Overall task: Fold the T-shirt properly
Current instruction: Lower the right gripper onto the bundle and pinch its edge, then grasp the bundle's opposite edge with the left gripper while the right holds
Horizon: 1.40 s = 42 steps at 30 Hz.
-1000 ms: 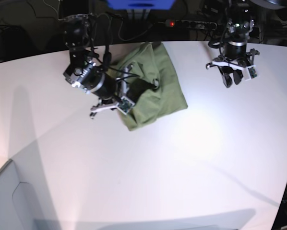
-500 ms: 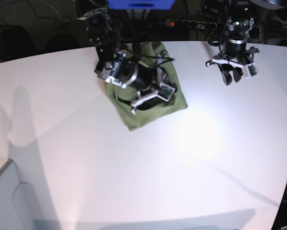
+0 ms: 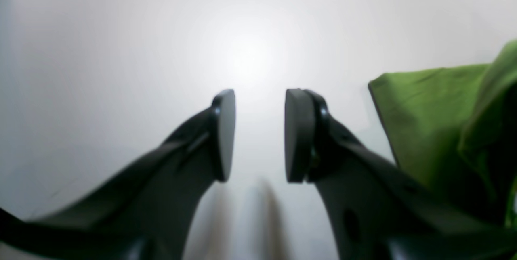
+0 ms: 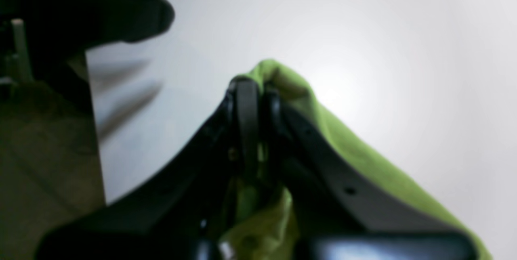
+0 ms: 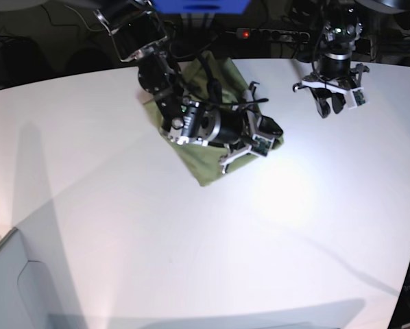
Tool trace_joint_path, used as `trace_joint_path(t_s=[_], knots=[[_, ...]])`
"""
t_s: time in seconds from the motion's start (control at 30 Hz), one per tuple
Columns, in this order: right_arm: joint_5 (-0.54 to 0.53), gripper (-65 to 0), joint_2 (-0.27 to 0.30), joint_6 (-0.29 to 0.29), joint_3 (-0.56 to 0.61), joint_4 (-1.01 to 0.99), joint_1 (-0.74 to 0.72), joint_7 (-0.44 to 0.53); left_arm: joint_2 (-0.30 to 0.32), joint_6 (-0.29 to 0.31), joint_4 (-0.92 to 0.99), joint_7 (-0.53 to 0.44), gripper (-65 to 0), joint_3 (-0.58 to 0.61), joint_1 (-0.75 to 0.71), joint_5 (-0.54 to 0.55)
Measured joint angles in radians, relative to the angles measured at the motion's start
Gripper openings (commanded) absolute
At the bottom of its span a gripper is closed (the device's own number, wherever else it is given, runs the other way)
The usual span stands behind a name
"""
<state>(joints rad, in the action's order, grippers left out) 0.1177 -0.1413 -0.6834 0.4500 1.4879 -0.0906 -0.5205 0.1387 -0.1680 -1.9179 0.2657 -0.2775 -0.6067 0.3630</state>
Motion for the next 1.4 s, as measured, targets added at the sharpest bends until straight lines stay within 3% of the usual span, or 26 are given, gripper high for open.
trace_joint_path(t_s=[0.13, 0.3, 0.43, 0.57, 0.67, 0.93, 1.17, 1.4], knots=[[0.0, -64.5, 0.0, 0.0, 0.0, -0.006, -0.014, 0.01, 0.0, 0.0, 0.0, 0.0, -45.1, 0.0, -0.005, -0.001], [-0.014, -64.5, -0.002, 0.0, 0.0, -0.043, -0.049, 0.09, 0.0, 0.0, 0.0, 0.0, -45.1, 0.002, -0.014, 0.0], [-0.007, -64.4, -0.001, 0.0, -0.001, -0.1, -0.075, 0.083, 0.0, 0.0, 0.0, 0.0, -45.1, 0.004, -0.019, -0.003], [-0.01, -64.2, -0.001, 0.0, 0.001, -0.138, -0.074, 0.163, 0.0, 0.0, 0.0, 0.0, -45.1, 0.006, -0.032, -0.003], [-0.009, -58.1, 0.0, 0.0, 0.001, -0.163, -0.077, 0.188, 0.0, 0.0, 0.0, 0.0, -45.1, 0.006, -0.029, -0.003], [-0.007, -28.0, 0.0, 0.0, 0.003, -0.181, -0.085, 0.189, 0.0, 0.0, 0.0, 0.0, -45.1, 0.004, -0.031, -0.003], [-0.012, -27.3, -0.002, 0.001, -0.097, 0.055, 0.027, 0.191, -0.001, 0.003, -0.005, 0.008, -45.1, 0.007, -0.031, 0.0], [-0.007, -26.8, 0.105, 0.0, -0.22, 0.198, 0.174, 0.18, -0.05, 0.007, -0.119, 0.002, -44.8, 0.096, -0.081, 0.0]])
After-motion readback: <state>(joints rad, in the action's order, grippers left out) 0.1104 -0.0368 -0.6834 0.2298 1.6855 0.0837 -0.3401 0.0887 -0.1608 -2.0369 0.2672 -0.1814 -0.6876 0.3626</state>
